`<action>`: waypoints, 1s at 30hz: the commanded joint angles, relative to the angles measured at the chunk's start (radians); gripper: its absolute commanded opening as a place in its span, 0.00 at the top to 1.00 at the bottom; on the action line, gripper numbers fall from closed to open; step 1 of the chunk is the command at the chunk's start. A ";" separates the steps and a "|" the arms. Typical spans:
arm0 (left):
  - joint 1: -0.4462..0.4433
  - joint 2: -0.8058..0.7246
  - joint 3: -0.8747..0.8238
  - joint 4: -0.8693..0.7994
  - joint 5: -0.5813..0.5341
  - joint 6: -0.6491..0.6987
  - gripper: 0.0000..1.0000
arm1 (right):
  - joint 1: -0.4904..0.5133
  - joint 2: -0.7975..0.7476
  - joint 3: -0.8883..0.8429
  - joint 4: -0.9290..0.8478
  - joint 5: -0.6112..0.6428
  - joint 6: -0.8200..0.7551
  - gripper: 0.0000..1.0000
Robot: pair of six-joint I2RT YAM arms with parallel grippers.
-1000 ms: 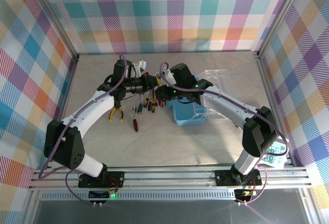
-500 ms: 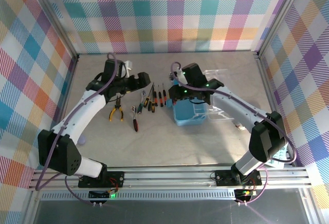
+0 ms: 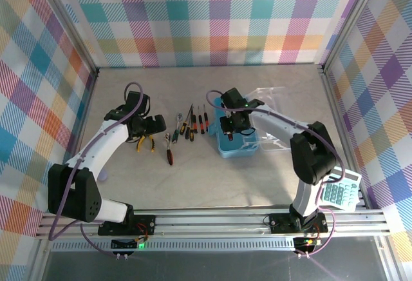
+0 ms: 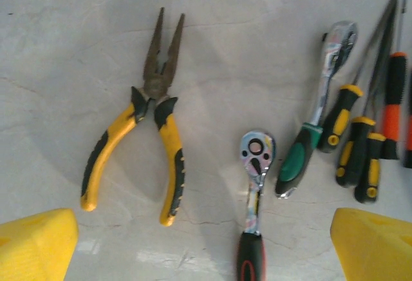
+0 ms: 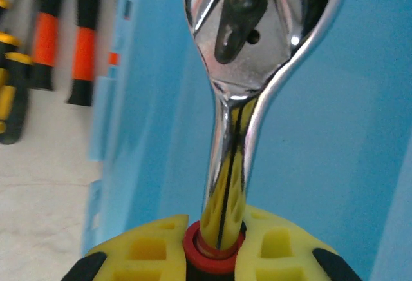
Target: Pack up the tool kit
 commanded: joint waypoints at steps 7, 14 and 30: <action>0.031 0.059 -0.042 0.013 -0.074 0.008 0.06 | -0.002 0.071 0.107 0.014 -0.012 -0.026 0.84; 0.118 0.091 -0.040 0.011 -0.106 0.032 0.20 | -0.003 0.048 0.157 -0.047 0.008 -0.061 0.56; 0.147 0.181 -0.074 0.040 -0.015 0.093 0.57 | -0.003 -0.094 0.221 -0.154 -0.026 -0.135 0.20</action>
